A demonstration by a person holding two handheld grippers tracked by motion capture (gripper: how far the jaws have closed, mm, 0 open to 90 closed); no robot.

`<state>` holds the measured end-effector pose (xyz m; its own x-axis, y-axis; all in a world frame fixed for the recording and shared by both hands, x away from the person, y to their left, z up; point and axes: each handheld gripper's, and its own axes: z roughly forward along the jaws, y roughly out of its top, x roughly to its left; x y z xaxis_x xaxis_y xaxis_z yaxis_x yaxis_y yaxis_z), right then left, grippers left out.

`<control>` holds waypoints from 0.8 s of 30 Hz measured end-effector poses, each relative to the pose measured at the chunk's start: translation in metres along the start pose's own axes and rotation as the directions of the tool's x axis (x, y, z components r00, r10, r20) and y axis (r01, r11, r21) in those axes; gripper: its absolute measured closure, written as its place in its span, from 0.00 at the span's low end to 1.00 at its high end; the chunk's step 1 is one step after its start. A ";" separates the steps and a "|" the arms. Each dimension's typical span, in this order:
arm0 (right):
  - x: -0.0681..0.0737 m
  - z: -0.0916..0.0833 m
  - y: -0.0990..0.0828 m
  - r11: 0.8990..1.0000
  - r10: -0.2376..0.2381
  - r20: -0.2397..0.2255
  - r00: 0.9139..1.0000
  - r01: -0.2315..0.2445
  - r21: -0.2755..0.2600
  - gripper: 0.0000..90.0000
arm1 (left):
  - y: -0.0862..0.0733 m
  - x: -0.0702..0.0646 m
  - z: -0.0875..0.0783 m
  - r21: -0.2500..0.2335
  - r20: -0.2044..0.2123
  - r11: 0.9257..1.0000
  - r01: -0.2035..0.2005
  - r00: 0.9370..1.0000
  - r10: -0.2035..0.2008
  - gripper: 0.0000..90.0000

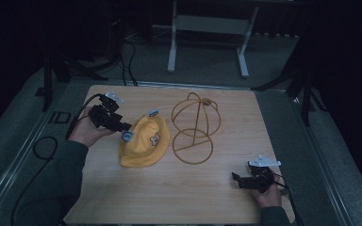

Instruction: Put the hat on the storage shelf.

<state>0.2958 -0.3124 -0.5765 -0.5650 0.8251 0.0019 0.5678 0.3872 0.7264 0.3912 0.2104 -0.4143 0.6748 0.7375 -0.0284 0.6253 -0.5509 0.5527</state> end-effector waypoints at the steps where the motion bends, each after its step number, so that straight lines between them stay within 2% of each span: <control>1: 0.000 0.000 0.000 1.000 0.000 0.000 1.000 0.000 0.000 0.15 | 0.000 0.000 -0.001 0.002 0.002 1.000 -0.003 1.000 0.003 0.48; 13: 0.000 0.000 0.000 1.000 0.000 0.000 1.000 0.000 0.000 0.15 | 0.004 0.000 -0.010 0.018 -0.006 0.999 -0.037 0.999 0.038 0.49; 19: 0.000 0.000 0.000 1.000 0.000 0.000 1.000 0.000 0.000 0.14 | 0.004 -0.002 -0.010 0.033 -0.004 0.999 -0.033 0.999 0.033 0.50; 24: 0.000 0.000 0.000 1.000 0.000 0.000 1.000 0.000 0.000 0.15 | 0.007 -0.006 -0.007 0.041 0.012 0.999 -0.035 0.999 0.035 0.50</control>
<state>0.2959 -0.3124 -0.5765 -0.5649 0.8251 0.0017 0.5678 0.3873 0.7263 0.3893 0.2046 -0.4046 0.7009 0.7130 -0.0189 0.6164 -0.5921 0.5191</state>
